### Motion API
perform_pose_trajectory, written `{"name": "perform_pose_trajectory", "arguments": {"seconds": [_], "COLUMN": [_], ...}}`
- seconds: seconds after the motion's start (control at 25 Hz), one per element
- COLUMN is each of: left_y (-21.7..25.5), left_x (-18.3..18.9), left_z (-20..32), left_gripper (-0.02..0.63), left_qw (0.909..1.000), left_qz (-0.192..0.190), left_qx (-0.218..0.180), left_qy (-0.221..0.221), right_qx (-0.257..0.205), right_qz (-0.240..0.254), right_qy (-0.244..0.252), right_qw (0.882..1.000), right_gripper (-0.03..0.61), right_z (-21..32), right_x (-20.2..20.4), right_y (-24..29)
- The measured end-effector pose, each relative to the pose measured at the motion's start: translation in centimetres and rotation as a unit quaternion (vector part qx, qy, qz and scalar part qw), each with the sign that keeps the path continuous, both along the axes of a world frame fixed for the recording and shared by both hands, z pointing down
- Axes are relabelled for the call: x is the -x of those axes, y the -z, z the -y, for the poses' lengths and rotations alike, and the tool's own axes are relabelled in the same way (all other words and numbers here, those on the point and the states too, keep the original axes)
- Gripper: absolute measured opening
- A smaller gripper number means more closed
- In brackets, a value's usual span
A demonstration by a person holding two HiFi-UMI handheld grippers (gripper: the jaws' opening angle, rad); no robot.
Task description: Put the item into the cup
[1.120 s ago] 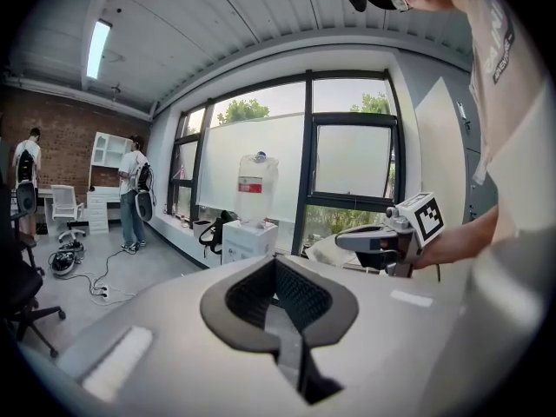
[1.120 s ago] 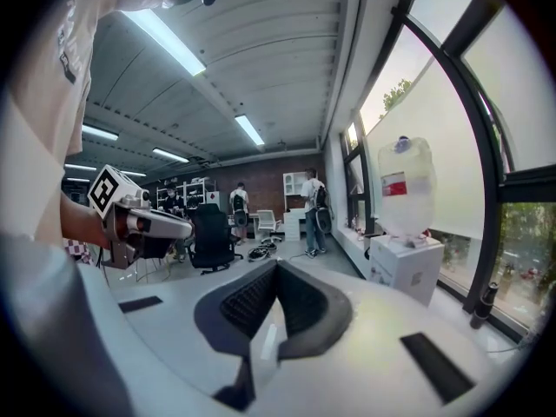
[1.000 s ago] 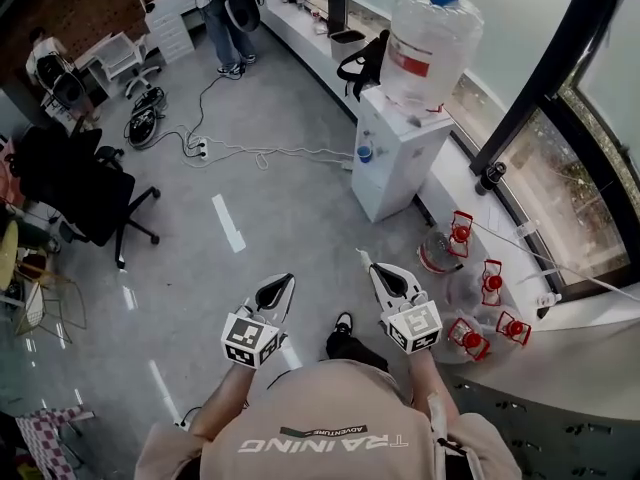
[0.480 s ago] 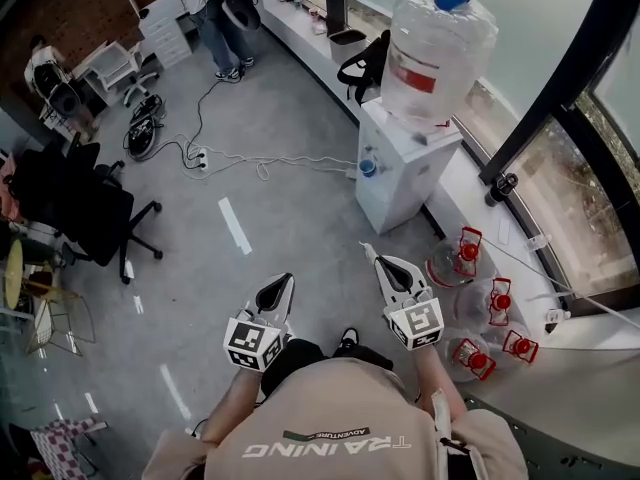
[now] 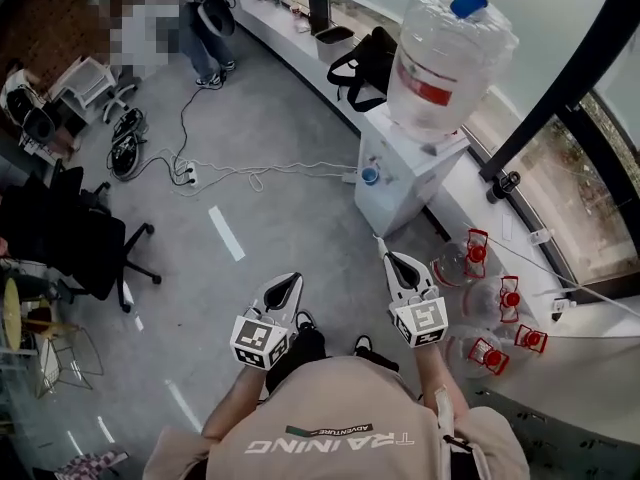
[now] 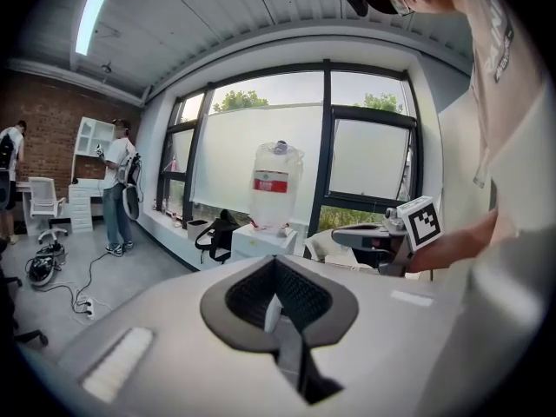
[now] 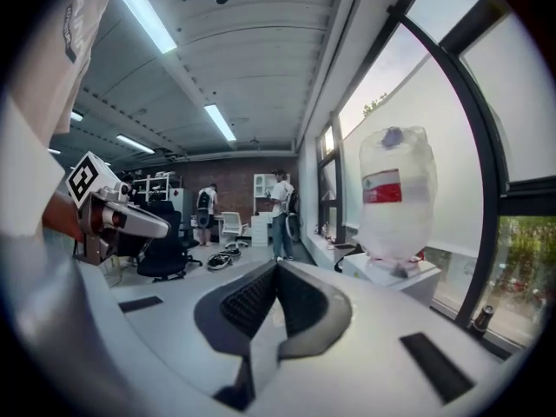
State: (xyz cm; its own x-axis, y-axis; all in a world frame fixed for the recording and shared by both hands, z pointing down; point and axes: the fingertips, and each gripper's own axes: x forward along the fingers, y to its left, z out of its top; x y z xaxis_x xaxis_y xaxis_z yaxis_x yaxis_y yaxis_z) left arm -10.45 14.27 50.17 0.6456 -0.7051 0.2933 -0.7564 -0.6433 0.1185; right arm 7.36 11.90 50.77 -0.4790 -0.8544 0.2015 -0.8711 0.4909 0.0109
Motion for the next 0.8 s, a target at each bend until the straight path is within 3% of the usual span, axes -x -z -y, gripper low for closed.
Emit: {"name": "perform_pose_trajectory", "arguments": {"seconds": [0.2, 0.52, 0.8], "left_y": [0.8, -0.5, -0.9], "left_x": [3.3, 6.2, 6.6], "left_z": [4.4, 8.5, 11.8], "left_gripper": [0.008, 0.008, 0.008], "left_qw": [0.9988, 0.9919, 0.9904], "left_qz": [-0.006, -0.010, -0.013], "left_qx": [-0.011, 0.008, 0.007], "left_qy": [-0.048, -0.126, -0.137], "right_qx": [-0.002, 0.006, 0.025], "right_qz": [-0.003, 0.013, 0.014], "right_qy": [-0.052, -0.119, -0.132], "right_qw": [0.999, 0.993, 0.991], "right_gripper": [0.011, 0.011, 0.011], "right_z": [2.9, 5.1, 7.2], "right_x": [3.4, 7.2, 7.3], "right_y": [1.0, 0.8, -0.7]}}
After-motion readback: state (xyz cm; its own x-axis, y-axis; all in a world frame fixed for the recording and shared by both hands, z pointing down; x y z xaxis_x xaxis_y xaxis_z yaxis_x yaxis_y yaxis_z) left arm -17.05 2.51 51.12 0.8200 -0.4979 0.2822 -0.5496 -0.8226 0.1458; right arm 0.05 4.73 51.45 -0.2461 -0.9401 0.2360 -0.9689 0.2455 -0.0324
